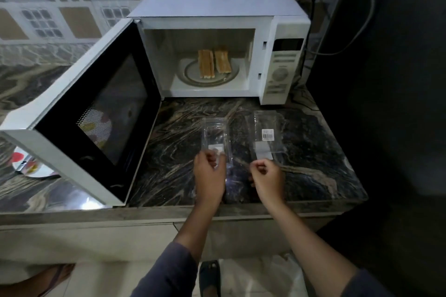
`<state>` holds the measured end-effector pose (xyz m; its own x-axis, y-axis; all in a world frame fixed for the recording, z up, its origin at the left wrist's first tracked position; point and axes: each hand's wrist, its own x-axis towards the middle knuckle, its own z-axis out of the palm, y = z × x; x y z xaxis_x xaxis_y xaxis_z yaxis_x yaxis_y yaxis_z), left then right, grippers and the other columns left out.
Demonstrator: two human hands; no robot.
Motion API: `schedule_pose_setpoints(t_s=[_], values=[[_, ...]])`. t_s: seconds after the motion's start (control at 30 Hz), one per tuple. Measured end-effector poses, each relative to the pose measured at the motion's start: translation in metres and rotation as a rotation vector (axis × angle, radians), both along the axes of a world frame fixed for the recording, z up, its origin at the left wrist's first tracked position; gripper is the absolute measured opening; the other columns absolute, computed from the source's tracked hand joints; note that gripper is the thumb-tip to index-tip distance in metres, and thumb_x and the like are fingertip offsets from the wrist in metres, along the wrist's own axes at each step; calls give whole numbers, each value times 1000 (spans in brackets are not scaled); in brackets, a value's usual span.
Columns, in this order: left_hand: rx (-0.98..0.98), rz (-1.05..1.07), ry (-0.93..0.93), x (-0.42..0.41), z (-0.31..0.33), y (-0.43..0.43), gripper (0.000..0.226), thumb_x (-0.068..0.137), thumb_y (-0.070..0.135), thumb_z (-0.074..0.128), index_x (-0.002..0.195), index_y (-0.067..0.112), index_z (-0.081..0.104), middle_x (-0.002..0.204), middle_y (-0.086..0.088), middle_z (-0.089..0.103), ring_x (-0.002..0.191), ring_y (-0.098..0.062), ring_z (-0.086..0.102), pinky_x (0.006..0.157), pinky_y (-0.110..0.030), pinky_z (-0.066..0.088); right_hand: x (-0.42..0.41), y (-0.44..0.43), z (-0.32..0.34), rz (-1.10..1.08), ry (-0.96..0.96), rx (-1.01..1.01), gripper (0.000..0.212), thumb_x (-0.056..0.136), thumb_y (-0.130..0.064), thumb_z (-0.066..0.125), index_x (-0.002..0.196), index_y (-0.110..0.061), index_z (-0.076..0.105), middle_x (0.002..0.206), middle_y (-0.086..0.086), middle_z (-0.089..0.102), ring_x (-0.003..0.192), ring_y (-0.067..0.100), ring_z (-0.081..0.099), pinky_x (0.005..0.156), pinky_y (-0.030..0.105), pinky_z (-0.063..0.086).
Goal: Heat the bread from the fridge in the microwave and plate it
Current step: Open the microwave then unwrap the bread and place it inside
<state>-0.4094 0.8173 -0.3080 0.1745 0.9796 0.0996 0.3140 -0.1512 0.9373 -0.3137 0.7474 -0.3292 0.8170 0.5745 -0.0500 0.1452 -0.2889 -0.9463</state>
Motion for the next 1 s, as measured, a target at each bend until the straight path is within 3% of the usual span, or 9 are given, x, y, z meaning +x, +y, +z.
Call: schedule_pose_setpoints(t_s=[0.1, 0.23, 0.33, 0.4, 0.43, 0.5, 0.63, 0.83, 1.0], values=[[-104, -142, -28, 24, 3, -22, 26, 92, 35, 53, 77, 14, 51, 67, 0, 54, 61, -11, 51, 59, -28, 39, 7, -30, -4, -196, -100, 67, 14, 88, -7, 58, 75, -14, 58, 62, -6, 55, 58, 8, 52, 56, 21, 40], [-346, -283, 36, 48, 2, -35, 55, 86, 64, 40, 64, 13, 41, 59, -7, 41, 55, -19, 43, 56, -31, 34, 32, -44, 5, -397, -21, 227, 3, 92, -13, 56, 94, -12, 54, 81, 2, 60, 72, 17, 57, 67, 34, 47], [-531, -292, 12, 59, -2, -31, 71, 77, 77, 32, 80, 10, 56, 70, -18, 56, 67, -24, 56, 70, -32, 45, 58, -33, 12, -347, 214, 172, 31, 92, -34, 56, 110, -9, 51, 100, 4, 59, 90, 19, 58, 77, 30, 49], [-659, -260, -63, 65, -6, -25, 63, 86, 66, 38, 108, 10, 55, 95, -17, 63, 93, -28, 61, 90, -38, 49, 69, -20, 10, -248, 295, 2, 40, 88, -47, 56, 108, -12, 52, 102, 4, 59, 95, 21, 59, 86, 39, 51], [-706, -238, -122, 67, -8, -23, 48, 92, 54, 42, 108, 10, 52, 92, -10, 61, 94, -25, 59, 91, -37, 49, 72, -15, 7, -192, 326, -71, 38, 85, -49, 57, 100, -14, 53, 102, 7, 61, 95, 24, 61, 89, 44, 51], [-794, -203, -250, 71, -10, -20, 28, 96, 32, 47, 106, 6, 52, 83, -5, 56, 82, -18, 58, 79, -28, 49, 75, -10, 2, -139, 402, -105, 28, 87, -39, 59, 92, -12, 53, 96, 14, 63, 90, 25, 64, 89, 44, 53], [-882, -162, -321, 75, -15, -18, 19, 95, 5, 45, 77, 5, 51, 76, -9, 54, 70, -15, 56, 65, -18, 49, 79, -11, 5, -111, 566, 0, 8, 93, -7, 51, 85, -6, 52, 77, 10, 58, 68, 15, 60, 66, 23, 54], [-853, -72, -333, 80, -17, -11, 18, 90, -4, 50, 73, 1, 54, 74, -16, 59, 68, -19, 62, 58, -15, 55, 85, -9, 5, -99, 606, -43, 15, 91, -2, 53, 76, -6, 51, 72, 12, 60, 63, 16, 63, 51, 16, 53], [-817, -40, -273, 78, -22, -10, 12, 86, -5, 56, 75, 0, 58, 71, -15, 63, 66, -20, 65, 67, -22, 58, 87, -9, 4, -90, 597, -82, 16, 89, 1, 54, 74, -3, 50, 66, 14, 59, 36, 5, 60, 42, 13, 50]])
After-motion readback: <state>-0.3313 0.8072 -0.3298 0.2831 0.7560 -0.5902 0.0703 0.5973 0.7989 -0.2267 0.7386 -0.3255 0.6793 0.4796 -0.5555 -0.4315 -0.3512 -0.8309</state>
